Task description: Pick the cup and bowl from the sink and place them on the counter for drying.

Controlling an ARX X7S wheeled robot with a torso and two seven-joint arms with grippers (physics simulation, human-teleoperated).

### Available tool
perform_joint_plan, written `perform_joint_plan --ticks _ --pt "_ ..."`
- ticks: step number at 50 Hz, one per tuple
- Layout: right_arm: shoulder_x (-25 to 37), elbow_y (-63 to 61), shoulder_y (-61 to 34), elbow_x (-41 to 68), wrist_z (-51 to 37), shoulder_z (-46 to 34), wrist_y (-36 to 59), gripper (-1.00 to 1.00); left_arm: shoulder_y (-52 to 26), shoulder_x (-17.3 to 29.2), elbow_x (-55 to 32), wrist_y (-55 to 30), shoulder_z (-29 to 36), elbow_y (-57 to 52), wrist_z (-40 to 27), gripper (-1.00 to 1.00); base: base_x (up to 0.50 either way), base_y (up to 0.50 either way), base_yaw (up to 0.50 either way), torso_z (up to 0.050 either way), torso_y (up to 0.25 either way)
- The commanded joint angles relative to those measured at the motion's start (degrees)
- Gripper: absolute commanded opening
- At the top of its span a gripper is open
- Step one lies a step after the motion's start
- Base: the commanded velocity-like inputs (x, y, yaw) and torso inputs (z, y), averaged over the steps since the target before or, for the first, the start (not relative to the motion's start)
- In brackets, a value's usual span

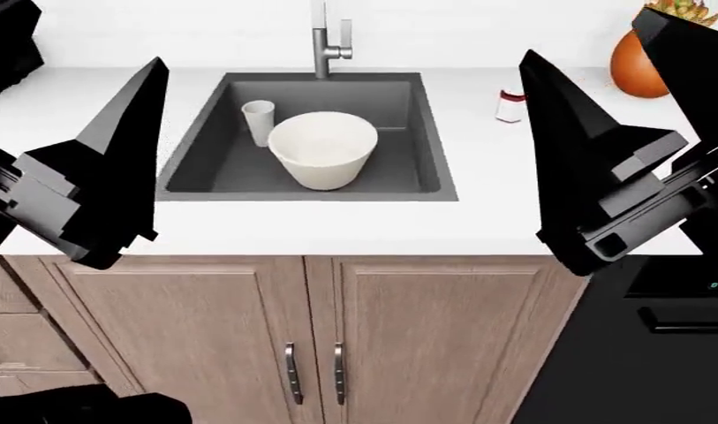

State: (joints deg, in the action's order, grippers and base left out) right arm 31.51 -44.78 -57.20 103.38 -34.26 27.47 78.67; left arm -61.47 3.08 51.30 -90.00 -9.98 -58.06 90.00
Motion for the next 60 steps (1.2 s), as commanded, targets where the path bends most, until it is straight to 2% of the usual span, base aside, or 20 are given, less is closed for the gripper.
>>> perform_joint_plan --ticks 1,35,48,60 --pt "-0.5 -0.3 -0.2 -1.1 0.9 -0.9 -0.5 1.0 -0.3 -0.4 -0.3 0.0 -0.3 -0.2 0.0 1.0 0.09 0.5 0.0 0.0 0.0" --pt "-0.5 -0.2 -0.1 -3.3 2.6 -2.4 -2.4 1.0 -1.1 -0.9 -0.3 0.0 -0.3 0.6 0.0 1.0 0.11 0.5 0.0 0.0 0.0" --pt "-0.5 -0.2 0.4 -4.3 2.9 -2.4 -3.2 1.0 -1.2 -1.3 -0.1 0.0 0.3 0.6 0.0 1.0 0.27 0.48 0.0 0.0 0.0" --pt "-0.2 -0.2 1.4 -4.2 2.7 -2.1 -4.2 1.0 -0.9 -1.3 0.1 0.0 1.1 0.2 0.0 1.0 0.44 0.2 0.0 0.0 0.0"
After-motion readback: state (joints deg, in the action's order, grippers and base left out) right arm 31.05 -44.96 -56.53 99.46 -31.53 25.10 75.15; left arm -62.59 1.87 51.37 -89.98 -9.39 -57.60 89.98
